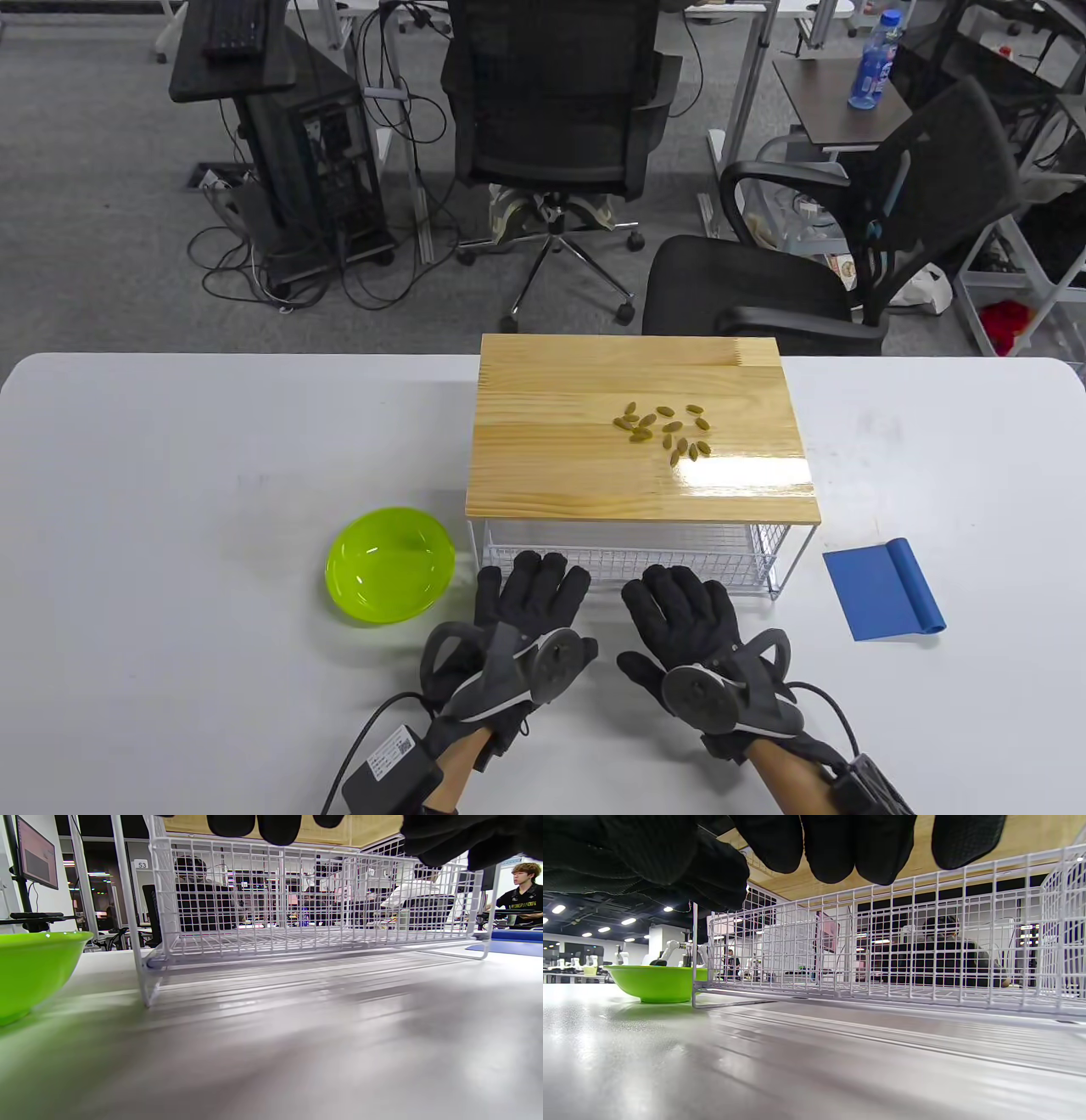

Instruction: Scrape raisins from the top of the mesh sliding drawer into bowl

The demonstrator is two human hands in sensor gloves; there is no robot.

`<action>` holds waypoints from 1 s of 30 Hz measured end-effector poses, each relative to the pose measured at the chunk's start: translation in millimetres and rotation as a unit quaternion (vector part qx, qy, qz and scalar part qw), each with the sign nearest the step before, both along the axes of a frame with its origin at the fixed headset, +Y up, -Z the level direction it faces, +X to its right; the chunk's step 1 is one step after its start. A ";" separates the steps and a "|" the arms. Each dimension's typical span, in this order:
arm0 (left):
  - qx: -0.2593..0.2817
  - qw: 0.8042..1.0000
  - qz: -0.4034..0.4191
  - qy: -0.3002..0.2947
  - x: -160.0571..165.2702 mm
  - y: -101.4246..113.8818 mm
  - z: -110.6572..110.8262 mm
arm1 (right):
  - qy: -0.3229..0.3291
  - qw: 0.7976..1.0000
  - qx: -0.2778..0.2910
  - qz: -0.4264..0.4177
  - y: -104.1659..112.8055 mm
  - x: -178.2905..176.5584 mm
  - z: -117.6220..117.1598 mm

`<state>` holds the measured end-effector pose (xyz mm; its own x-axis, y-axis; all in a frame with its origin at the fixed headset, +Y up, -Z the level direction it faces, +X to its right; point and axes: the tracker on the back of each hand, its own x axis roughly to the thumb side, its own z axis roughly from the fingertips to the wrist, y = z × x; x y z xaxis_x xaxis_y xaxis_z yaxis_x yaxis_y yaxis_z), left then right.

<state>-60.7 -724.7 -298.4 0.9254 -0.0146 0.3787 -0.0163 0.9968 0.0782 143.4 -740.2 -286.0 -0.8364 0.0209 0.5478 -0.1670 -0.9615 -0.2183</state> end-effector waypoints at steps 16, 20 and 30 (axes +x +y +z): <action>-0.009 1.000 -0.005 0.002 -0.4 0.7 -0.1 | 0.002 1.000 0.021 -0.008 3.5 1.4 2.0; -0.013 1.000 -0.008 0.002 -0.2 0.8 -0.4 | 0.001 1.000 0.023 -0.009 3.9 2.1 1.9; -0.015 1.000 -0.012 0.003 0.1 0.8 -0.9 | 0.001 0.999 0.054 -0.010 12.1 4.3 5.2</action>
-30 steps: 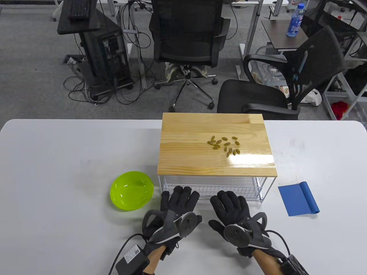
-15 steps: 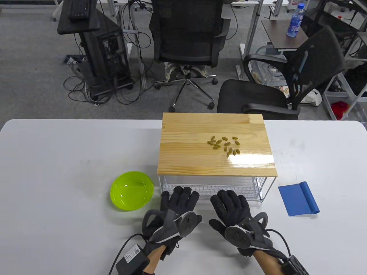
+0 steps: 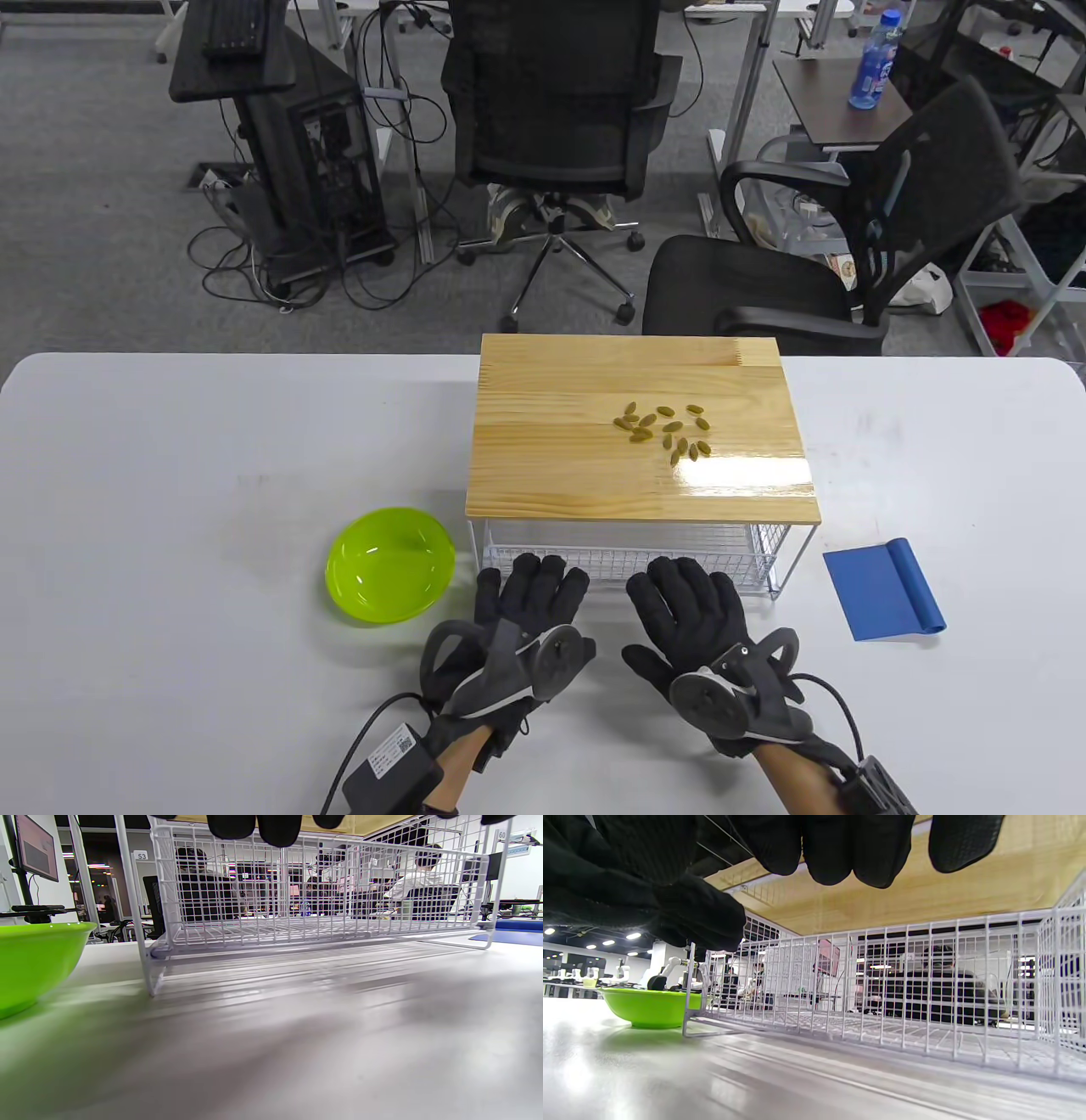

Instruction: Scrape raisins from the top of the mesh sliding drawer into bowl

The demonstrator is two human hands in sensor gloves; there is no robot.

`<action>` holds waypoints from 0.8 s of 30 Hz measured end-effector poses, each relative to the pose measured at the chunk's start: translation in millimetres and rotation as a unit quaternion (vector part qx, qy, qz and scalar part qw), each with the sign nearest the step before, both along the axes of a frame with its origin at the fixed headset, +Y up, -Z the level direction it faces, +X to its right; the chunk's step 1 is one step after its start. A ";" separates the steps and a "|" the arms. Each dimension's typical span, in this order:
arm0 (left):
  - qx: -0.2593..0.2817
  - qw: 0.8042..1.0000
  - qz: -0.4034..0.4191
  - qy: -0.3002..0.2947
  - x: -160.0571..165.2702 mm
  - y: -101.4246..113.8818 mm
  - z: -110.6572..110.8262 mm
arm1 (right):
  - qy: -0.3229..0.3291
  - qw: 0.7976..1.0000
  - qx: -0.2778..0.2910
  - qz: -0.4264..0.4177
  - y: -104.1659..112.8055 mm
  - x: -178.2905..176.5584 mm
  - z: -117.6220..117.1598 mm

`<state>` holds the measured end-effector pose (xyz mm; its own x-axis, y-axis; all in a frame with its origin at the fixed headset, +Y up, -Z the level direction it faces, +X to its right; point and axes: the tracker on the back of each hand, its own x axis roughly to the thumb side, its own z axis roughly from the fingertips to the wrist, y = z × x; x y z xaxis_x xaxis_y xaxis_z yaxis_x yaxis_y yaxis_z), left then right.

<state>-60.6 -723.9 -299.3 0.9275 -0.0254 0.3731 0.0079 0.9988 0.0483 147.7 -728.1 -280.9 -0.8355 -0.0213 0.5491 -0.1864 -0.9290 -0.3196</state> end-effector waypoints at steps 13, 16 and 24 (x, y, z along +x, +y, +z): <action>-0.007 1.000 -0.004 0.000 1.1 -0.3 -0.4 | -0.060 0.989 0.117 -0.066 48.8 33.7 3.5; -0.007 1.000 -0.001 0.001 0.5 0.6 -0.3 | -0.114 0.981 0.126 -0.094 67.3 57.7 0.2; -0.012 1.000 -0.004 0.002 0.9 0.3 -2.0 | -0.273 0.946 0.097 -0.147 90.4 137.0 -27.1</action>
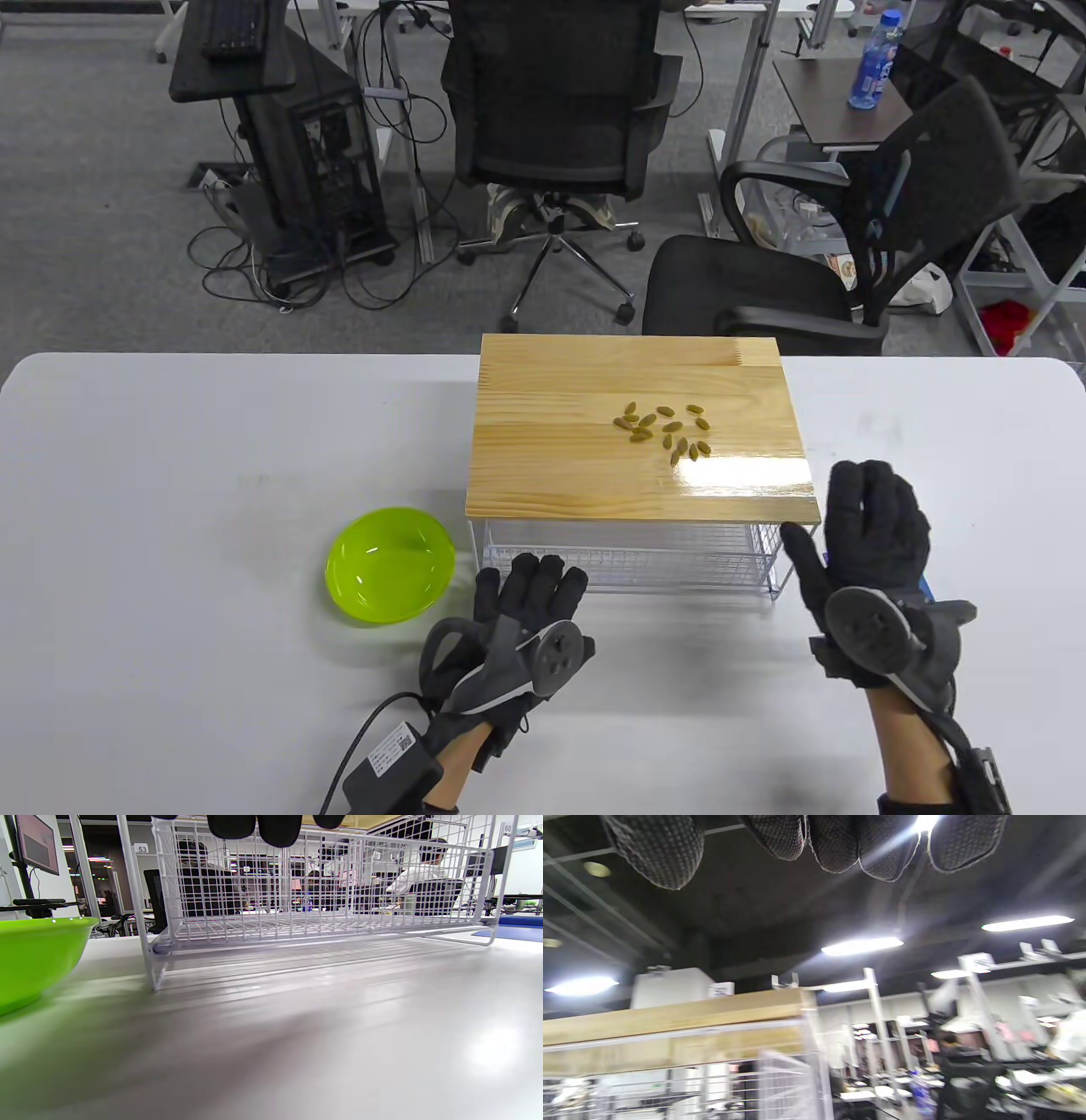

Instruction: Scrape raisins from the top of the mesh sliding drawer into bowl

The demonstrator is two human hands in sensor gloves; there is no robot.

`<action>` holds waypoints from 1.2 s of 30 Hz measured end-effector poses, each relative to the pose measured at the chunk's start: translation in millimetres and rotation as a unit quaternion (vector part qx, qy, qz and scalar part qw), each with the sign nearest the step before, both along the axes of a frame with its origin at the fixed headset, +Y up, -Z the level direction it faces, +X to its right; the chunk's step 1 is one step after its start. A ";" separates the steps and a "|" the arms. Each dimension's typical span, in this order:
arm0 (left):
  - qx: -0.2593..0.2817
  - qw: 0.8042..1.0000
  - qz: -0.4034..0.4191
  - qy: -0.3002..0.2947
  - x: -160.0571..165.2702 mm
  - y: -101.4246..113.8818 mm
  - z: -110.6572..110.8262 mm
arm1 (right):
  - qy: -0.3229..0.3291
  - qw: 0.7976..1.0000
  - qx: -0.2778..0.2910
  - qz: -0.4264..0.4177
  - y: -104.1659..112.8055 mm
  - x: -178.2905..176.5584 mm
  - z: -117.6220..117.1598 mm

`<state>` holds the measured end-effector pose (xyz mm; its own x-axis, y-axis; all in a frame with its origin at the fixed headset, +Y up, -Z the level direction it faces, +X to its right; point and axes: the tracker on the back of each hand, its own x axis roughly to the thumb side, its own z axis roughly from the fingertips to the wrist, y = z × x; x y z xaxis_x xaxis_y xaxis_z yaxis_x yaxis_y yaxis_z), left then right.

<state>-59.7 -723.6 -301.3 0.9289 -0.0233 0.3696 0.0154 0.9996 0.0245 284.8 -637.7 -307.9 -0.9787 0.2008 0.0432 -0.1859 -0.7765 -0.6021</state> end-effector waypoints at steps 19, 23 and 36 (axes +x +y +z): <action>-0.021 1.000 -0.006 0.002 3.4 -1.0 -5.3 | -0.260 0.885 -0.375 -0.092 -111.9 120.5 -64.9; -0.028 1.000 -0.009 0.001 5.8 -2.9 -6.3 | -0.258 0.862 -0.424 -0.104 -126.2 121.8 -68.8; -0.031 0.999 -0.017 0.001 6.2 -4.7 -7.0 | -0.274 0.857 -0.428 -0.088 -127.8 112.6 -73.8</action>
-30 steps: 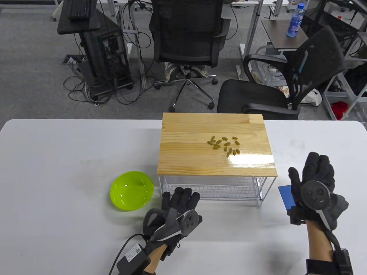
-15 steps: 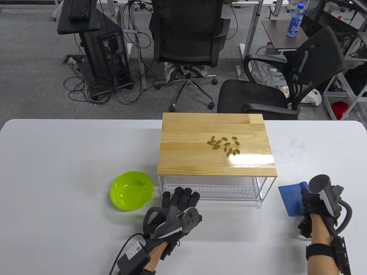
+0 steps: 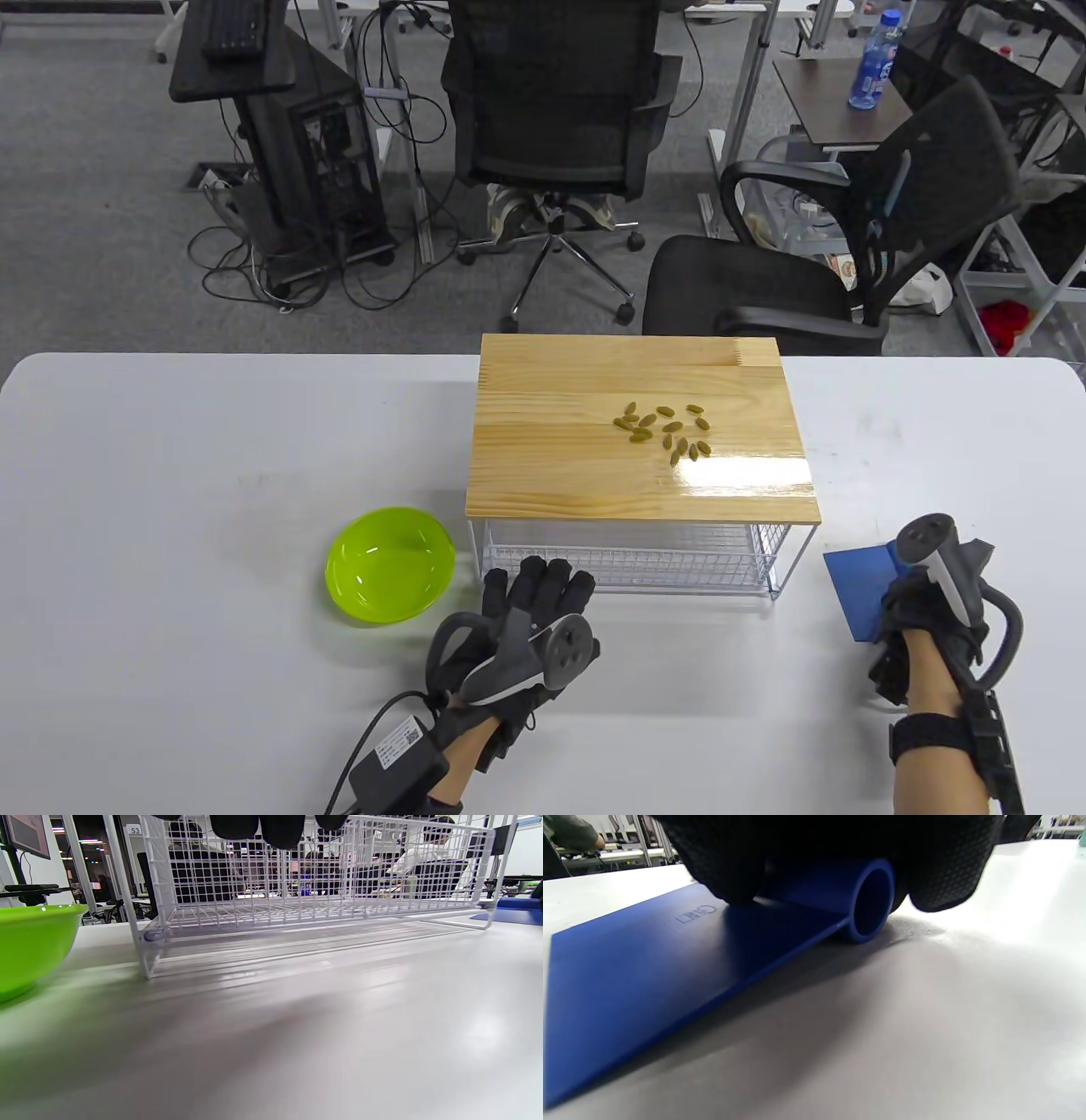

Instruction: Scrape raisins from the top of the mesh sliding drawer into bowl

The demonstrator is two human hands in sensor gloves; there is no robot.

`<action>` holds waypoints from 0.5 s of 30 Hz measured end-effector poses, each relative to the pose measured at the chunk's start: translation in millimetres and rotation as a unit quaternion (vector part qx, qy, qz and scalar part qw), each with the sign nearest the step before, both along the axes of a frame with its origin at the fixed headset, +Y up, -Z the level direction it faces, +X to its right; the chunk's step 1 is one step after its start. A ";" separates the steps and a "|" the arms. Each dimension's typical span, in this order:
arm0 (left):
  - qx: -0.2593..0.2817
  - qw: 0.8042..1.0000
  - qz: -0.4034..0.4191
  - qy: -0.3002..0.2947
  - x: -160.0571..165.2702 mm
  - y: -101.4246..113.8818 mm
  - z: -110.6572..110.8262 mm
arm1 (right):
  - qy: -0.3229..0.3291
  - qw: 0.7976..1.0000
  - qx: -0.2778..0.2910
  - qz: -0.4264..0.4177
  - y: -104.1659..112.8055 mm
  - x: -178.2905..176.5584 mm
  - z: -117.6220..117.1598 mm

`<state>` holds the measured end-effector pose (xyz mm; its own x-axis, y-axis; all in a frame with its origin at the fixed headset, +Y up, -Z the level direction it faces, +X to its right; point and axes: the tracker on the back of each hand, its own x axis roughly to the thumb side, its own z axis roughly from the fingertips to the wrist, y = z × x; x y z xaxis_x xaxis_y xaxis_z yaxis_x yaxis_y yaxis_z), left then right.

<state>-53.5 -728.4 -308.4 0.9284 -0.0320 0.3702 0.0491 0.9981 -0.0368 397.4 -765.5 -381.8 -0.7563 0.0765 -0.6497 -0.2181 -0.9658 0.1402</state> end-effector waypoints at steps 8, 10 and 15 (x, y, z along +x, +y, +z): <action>0.003 1.000 0.001 0.003 -1.1 0.0 -0.5 | 0.008 0.999 0.038 -0.025 -0.9 4.2 11.0; 0.003 1.000 0.002 0.001 -0.4 -0.5 0.0 | 0.022 0.998 0.060 -0.031 2.0 4.5 16.2; 0.009 1.000 0.004 0.001 2.5 2.2 0.0 | 0.037 0.990 0.137 -0.011 27.4 4.3 30.9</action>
<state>-51.1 -726.1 -308.3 0.9291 -0.0305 0.3686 0.0402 0.9990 -0.0188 401.7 -738.1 -350.9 -0.7976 0.2591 -0.5448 -0.2385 -0.9649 -0.1097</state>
